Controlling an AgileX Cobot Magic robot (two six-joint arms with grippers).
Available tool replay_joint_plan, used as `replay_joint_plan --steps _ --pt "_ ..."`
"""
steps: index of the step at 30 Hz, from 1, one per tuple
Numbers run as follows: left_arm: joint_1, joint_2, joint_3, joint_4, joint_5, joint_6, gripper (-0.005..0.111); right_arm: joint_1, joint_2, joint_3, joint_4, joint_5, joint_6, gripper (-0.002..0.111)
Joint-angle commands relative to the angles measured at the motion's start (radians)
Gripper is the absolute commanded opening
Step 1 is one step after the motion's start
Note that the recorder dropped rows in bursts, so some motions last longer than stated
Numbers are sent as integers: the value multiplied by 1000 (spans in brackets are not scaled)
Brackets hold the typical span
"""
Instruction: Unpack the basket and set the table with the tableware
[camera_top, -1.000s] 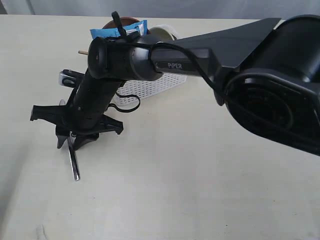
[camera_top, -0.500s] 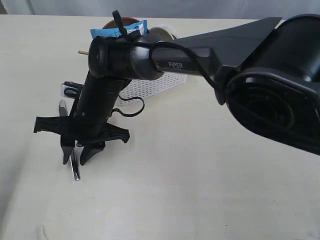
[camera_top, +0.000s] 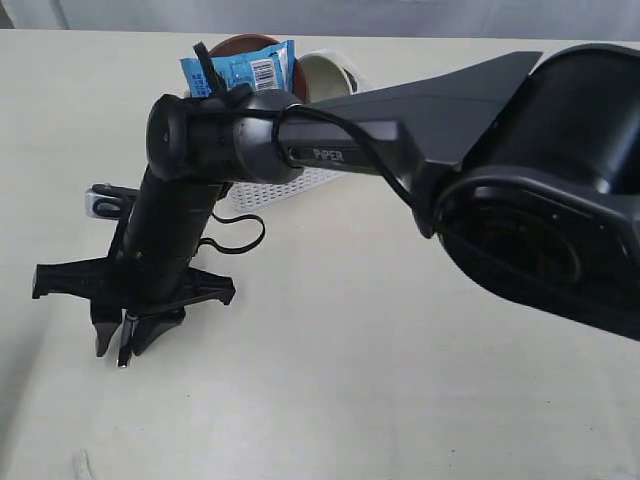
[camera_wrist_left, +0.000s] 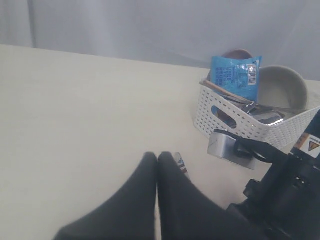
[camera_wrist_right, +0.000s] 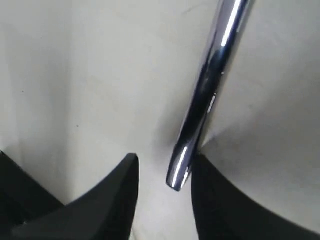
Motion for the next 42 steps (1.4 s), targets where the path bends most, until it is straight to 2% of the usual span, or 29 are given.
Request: replay_joint_plan --steps 1,8,14,22,26,31,37,42 --pt "1 -4 3 -4 -9 1 0 2 16 10 -21 -41 -25 36" --pt "1 -4 3 -4 -9 1 0 -5 3 10 -24 -32 -53 36" --pt "1 -4 3 -4 -9 1 0 -49 -98 10 -24 3 -120 36" --pt "1 -4 3 -4 -9 1 0 -196 -306 10 -46 44 -226 36" --pt "1 -4 3 -4 -9 1 0 -287 -364 10 -136 44 -252 36" --pt "1 -4 3 -4 -9 1 0 -360 -377 10 -288 47 -458 36" --pt "1 -4 3 -4 -9 1 0 -372 -372 10 -497 -44 -528 36" --pt "1 -4 3 -4 -9 1 0 -372 -310 -55 -563 -50 -579 36"
